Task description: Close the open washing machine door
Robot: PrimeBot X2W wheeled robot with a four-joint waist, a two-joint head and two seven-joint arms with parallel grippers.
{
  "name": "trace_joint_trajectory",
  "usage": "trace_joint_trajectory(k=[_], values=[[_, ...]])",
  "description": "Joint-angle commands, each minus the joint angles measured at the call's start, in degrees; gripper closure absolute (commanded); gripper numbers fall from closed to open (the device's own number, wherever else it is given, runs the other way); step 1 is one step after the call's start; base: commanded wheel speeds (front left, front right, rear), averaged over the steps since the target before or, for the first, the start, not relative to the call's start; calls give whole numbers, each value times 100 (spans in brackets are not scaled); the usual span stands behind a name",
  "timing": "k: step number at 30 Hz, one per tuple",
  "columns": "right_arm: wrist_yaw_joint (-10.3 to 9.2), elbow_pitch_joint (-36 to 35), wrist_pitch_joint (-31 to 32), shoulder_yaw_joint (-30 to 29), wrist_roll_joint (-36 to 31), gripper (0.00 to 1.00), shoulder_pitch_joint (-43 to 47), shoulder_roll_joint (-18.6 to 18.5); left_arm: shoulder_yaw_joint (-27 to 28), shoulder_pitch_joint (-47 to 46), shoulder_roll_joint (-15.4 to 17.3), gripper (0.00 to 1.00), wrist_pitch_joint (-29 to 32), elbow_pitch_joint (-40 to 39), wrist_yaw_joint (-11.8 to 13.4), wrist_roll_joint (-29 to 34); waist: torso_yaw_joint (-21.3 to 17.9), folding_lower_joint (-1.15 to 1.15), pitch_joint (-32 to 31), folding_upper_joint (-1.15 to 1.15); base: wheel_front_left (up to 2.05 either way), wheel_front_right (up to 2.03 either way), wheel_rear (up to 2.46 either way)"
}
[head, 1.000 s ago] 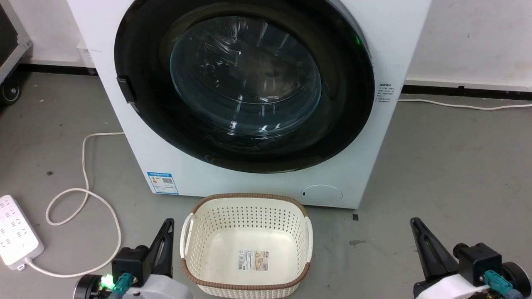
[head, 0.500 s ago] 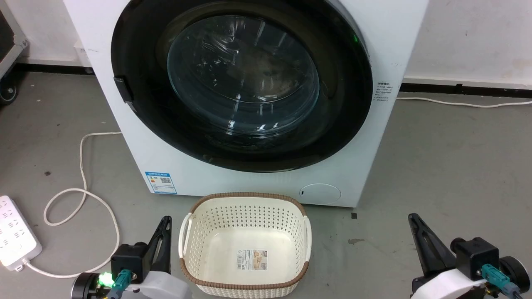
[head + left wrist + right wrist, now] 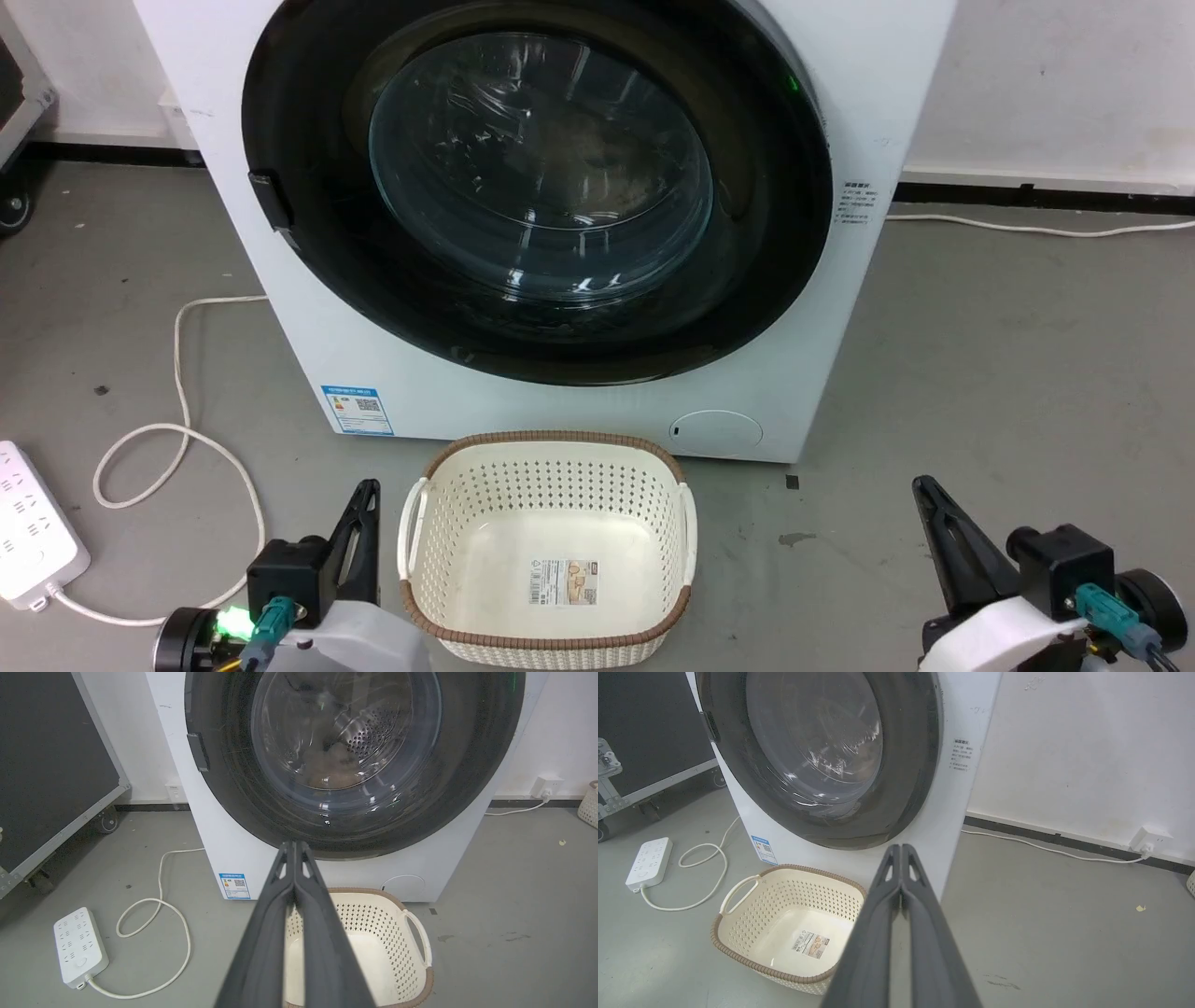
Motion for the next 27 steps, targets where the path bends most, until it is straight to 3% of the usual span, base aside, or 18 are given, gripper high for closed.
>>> trace_joint_trajectory(k=[1,27], values=[[-4,-50,31,14,-28,100,-85,26,28,-81,-3,100,21,-41,25,46,-2,0,2,0,0,0,0],[-4,-116,229,53,-47,100,-154,30,64,-116,-19,100,218,-173,116,123,-46,0,28,0,0,0,0]])
